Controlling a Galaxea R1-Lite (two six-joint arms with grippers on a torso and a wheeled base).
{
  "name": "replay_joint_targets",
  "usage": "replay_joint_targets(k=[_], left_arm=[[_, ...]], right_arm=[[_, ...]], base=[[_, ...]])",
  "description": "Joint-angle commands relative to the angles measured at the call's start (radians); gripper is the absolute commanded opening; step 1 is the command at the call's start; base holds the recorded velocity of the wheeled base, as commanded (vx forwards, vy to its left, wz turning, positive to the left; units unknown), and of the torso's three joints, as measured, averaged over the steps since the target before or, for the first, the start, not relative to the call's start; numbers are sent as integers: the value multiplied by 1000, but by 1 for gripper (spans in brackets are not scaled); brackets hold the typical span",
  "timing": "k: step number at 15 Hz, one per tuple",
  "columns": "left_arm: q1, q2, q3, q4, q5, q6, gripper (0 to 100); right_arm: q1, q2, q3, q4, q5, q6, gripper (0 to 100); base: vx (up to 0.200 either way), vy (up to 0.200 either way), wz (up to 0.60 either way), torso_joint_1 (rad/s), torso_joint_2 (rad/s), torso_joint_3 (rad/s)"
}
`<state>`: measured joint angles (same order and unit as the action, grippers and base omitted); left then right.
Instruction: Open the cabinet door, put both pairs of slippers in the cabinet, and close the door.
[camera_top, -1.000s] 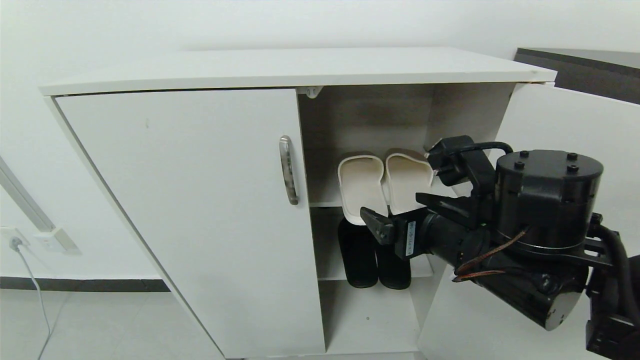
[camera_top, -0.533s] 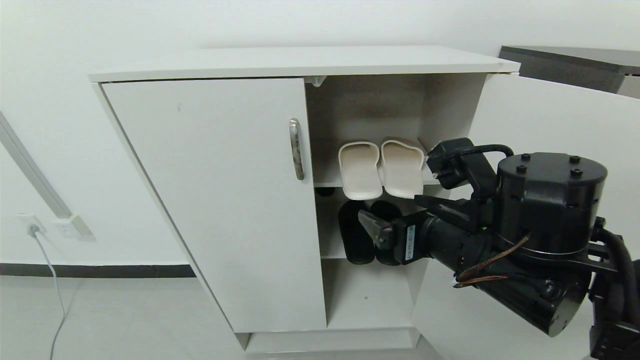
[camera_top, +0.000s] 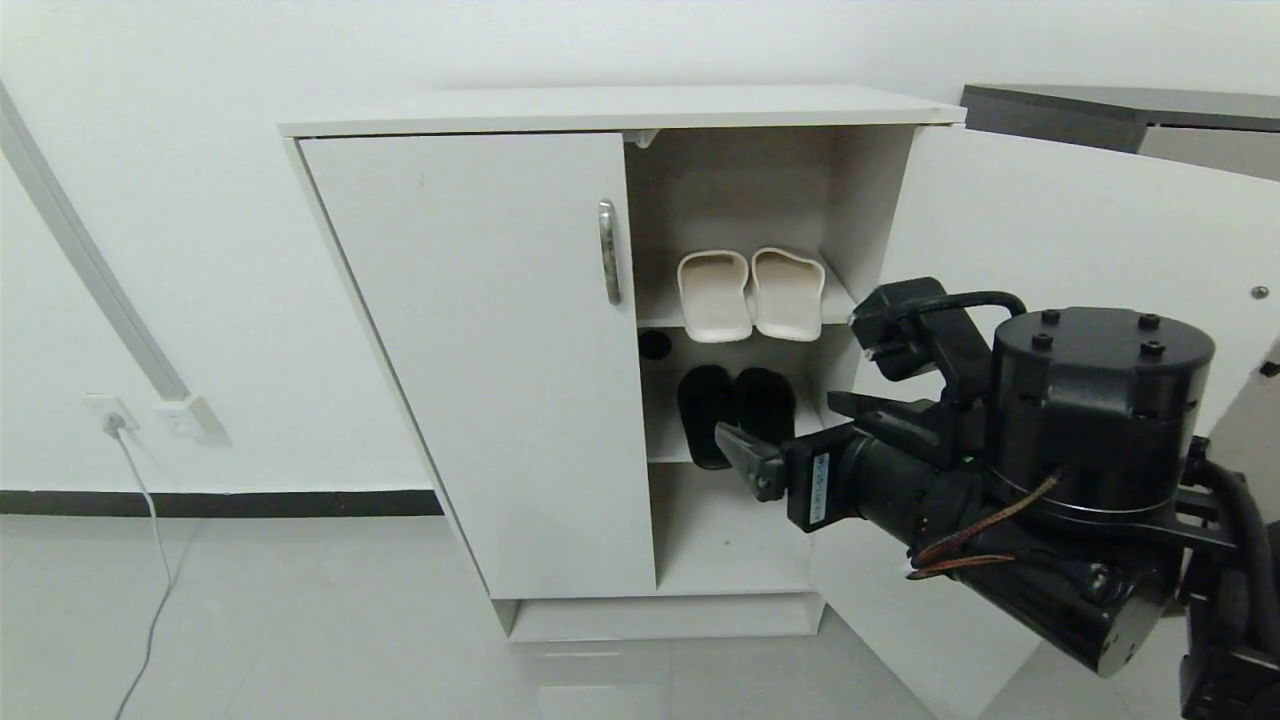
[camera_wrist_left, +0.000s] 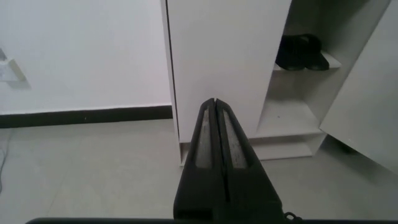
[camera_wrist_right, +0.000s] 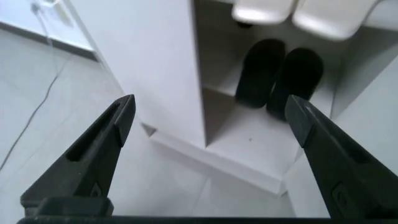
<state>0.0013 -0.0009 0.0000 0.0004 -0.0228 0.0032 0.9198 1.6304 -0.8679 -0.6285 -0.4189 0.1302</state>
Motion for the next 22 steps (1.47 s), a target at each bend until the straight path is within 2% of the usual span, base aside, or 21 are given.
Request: replay_joint_targets(k=[1, 2, 3, 5, 22], left_arm=[[0, 1, 0, 0, 0, 0, 0], [0, 1, 0, 0, 0, 0, 0], [0, 1, 0, 0, 0, 0, 0], [0, 1, 0, 0, 0, 0, 0], [0, 1, 0, 0, 1, -2, 0]], right_arm=[[2, 6, 6, 0, 0, -1, 100], [5, 6, 10, 0, 0, -1, 100], [8, 6, 12, 1, 0, -1, 0], [7, 12, 15, 0, 0, -12, 0], [-44, 85, 29, -3, -1, -27, 0]], base=[[-200, 0, 0, 2, 2, 7], [-200, 0, 0, 2, 2, 2], [-200, 0, 0, 7, 7, 7], [-200, 0, 0, 2, 2, 2], [0, 0, 0, 0, -11, -11]])
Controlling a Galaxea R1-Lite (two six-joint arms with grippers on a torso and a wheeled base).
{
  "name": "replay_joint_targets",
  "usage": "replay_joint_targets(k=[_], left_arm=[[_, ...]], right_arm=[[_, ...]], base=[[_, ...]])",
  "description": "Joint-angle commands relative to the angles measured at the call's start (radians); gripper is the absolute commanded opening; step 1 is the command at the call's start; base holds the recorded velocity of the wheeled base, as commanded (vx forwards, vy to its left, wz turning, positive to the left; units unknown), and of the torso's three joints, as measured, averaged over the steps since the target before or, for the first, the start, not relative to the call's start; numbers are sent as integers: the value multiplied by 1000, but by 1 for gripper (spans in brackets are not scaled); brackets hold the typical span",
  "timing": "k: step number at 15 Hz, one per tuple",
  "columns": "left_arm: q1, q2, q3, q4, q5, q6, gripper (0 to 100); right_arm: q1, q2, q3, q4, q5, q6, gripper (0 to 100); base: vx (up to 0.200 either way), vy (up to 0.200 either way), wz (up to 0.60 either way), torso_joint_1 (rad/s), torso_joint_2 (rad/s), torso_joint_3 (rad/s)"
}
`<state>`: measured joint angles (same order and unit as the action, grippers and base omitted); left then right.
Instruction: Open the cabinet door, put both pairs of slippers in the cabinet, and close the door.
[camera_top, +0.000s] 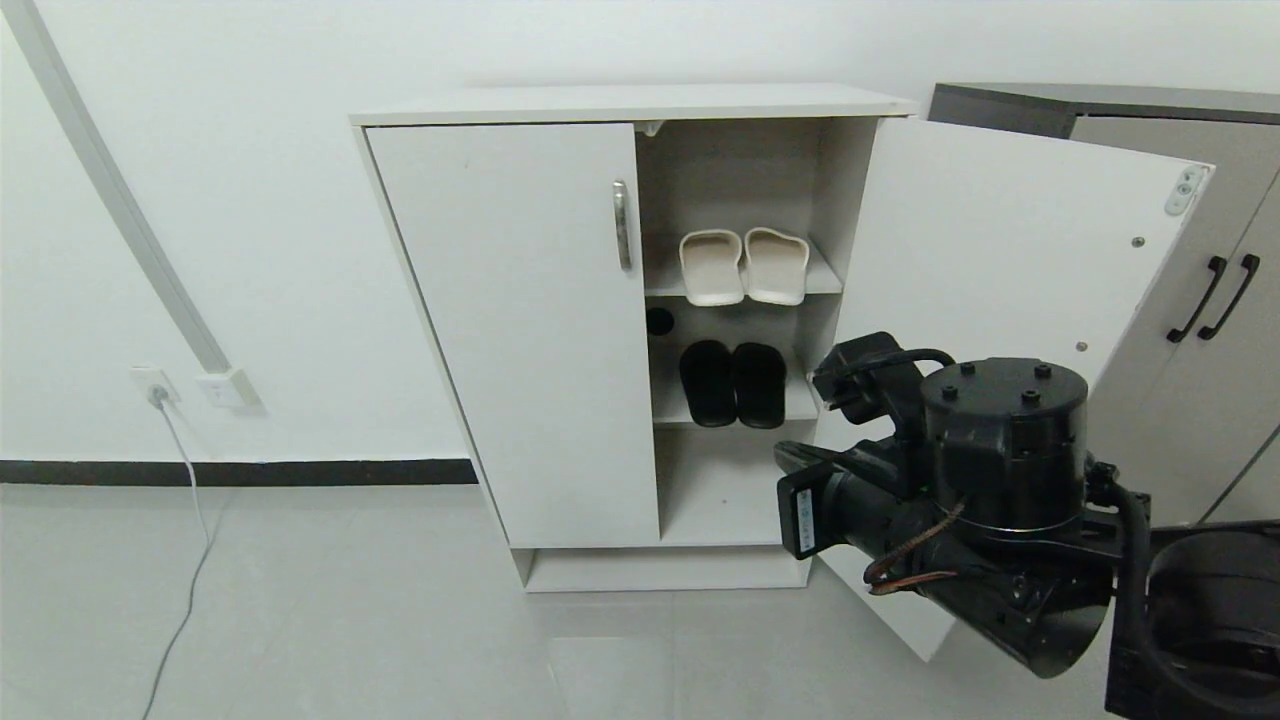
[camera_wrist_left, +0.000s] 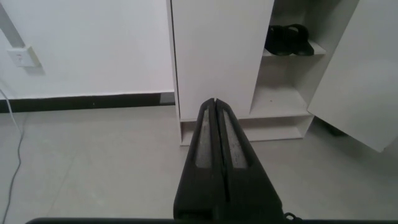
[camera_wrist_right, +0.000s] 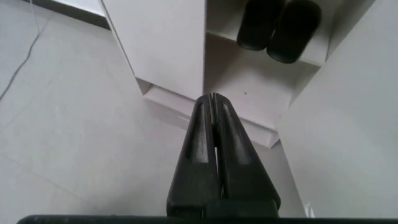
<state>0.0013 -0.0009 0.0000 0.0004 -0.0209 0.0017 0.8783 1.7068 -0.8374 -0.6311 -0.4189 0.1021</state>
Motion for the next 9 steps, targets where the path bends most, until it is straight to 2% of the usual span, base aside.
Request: replay_joint_targets(k=[1, 3, 9], left_arm=[[0, 1, 0, 0, -1, 0, 0], [0, 1, 0, 0, -1, 0, 0], [0, 1, 0, 0, -1, 1, 0]], right_arm=[[-1, 11, -2, -1, -3, 1, 0], [-1, 11, -2, -1, -3, 1, 0], [-2, 10, -2, -1, -3, -1, 0]], base=[[0, 0, 0, 2, -256, -295], [0, 0, 0, 12, -203, -364], [0, 0, 0, 70, -504, -369]])
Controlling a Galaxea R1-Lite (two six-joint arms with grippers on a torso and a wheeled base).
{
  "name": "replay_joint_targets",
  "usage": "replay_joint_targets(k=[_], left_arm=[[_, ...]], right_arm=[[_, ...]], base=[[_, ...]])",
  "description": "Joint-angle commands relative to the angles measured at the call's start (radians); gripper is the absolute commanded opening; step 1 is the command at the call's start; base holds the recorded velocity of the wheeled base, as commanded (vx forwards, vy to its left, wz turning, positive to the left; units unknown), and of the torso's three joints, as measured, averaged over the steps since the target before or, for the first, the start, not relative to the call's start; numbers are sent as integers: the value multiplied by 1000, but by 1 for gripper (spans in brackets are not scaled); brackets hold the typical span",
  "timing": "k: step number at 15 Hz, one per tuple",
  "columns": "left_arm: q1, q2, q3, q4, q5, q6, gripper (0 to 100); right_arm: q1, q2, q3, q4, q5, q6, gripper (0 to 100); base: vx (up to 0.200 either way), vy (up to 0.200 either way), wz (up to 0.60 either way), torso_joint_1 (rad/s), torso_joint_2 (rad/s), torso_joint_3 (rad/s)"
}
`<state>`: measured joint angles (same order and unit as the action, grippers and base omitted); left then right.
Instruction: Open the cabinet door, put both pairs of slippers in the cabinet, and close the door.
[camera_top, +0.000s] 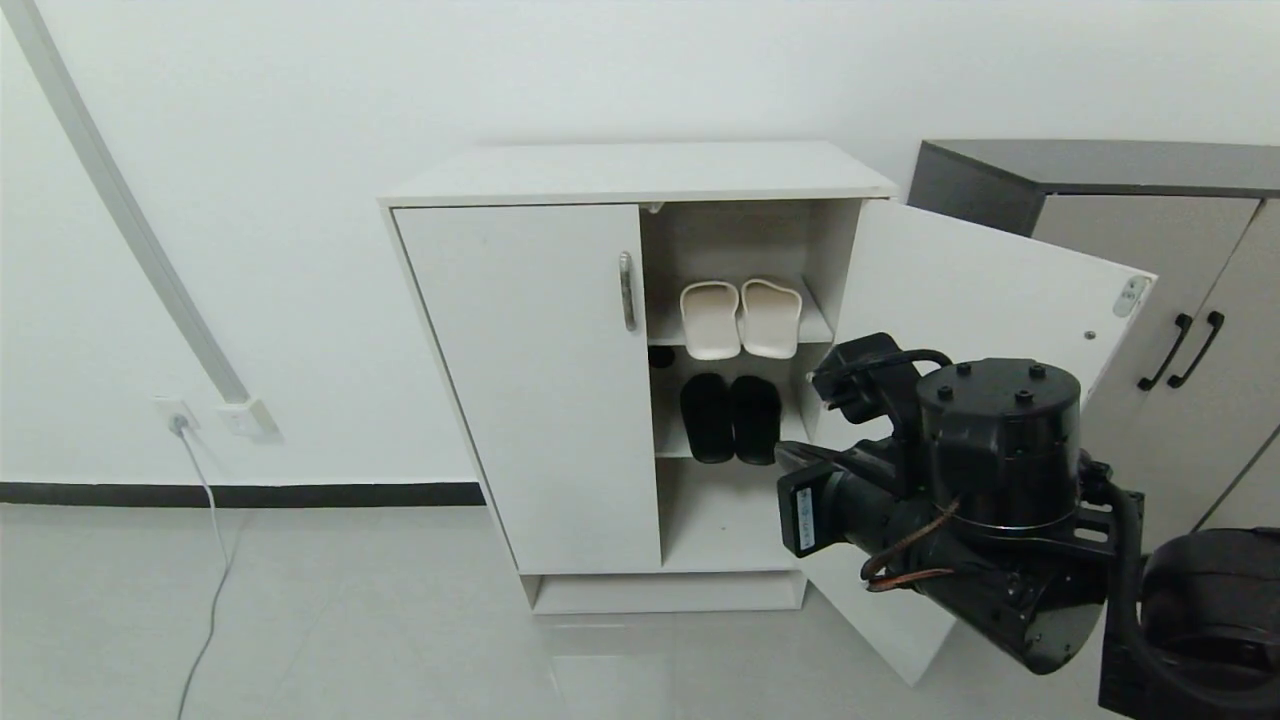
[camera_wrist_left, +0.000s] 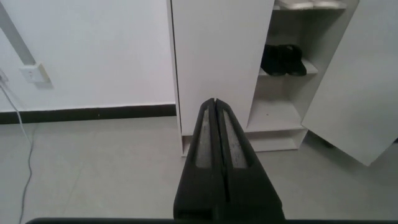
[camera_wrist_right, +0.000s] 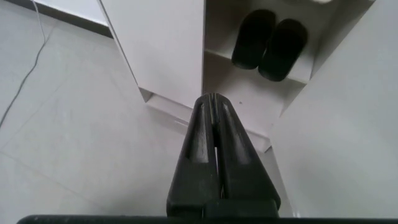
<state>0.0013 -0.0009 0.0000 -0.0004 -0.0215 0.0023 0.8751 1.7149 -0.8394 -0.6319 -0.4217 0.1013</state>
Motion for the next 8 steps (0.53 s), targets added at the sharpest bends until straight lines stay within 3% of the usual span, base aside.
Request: replay_joint_targets(k=[1, 8], left_arm=[[0, 1, 0, 0, 0, 1, 0], [0, 1, 0, 0, 0, 1, 0]], right_arm=[[2, 2, 0, 0, 0, 0, 0], [-2, 2, 0, 1, -2, -2, 0]], base=[[0, 0, 0, 115, -461, -344], [0, 0, 0, 147, -475, -335]])
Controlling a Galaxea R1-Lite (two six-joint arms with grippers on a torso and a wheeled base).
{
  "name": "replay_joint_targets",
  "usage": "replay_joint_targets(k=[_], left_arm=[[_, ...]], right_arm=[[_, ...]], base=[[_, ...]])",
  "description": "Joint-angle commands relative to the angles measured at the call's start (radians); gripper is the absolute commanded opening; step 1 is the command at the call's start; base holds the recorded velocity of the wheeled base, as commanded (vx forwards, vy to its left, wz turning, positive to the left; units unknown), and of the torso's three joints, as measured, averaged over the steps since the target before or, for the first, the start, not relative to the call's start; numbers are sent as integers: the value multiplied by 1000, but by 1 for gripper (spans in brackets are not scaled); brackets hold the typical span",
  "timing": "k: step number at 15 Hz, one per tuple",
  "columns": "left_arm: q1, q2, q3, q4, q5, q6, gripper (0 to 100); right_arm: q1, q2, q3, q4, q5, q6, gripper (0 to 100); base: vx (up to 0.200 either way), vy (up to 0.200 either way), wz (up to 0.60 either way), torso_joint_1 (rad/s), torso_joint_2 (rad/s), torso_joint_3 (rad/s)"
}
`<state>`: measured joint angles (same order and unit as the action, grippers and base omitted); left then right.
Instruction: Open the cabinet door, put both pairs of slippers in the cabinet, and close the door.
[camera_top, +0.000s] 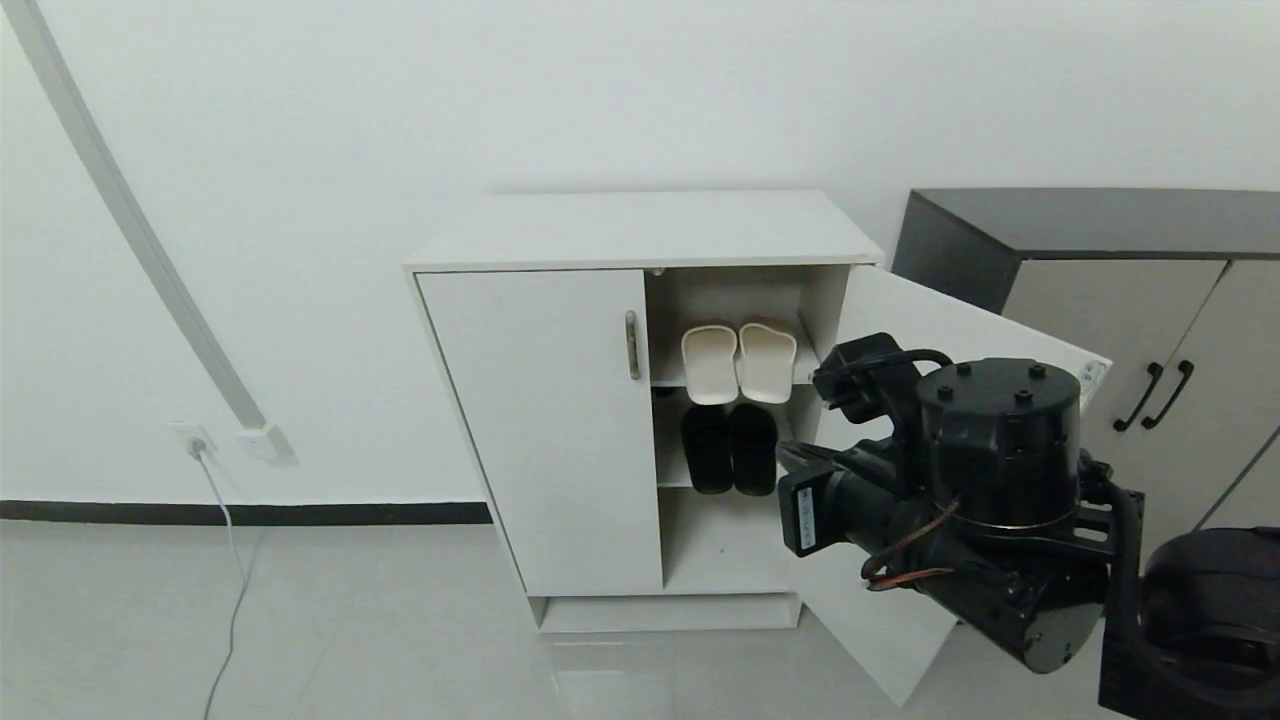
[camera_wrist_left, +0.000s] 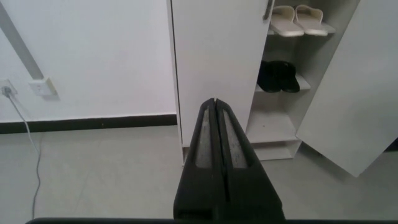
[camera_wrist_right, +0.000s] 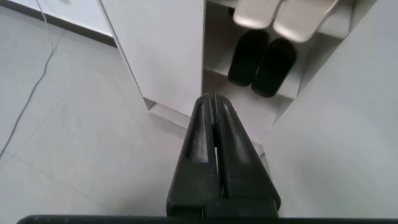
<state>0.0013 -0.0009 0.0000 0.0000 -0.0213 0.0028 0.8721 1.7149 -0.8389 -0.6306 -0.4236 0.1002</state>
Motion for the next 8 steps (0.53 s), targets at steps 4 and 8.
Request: replay_joint_targets(k=[4, 8], left_arm=[[0, 1, 0, 0, 0, 0, 0], [0, 1, 0, 0, 0, 0, 0]], right_arm=[[-2, 2, 0, -1, 0, -2, 0], [-2, -1, 3, 0, 0, -2, 0]], base=[[0, 0, 0, 188, -502, -315], [0, 0, 0, 211, -529, -317]])
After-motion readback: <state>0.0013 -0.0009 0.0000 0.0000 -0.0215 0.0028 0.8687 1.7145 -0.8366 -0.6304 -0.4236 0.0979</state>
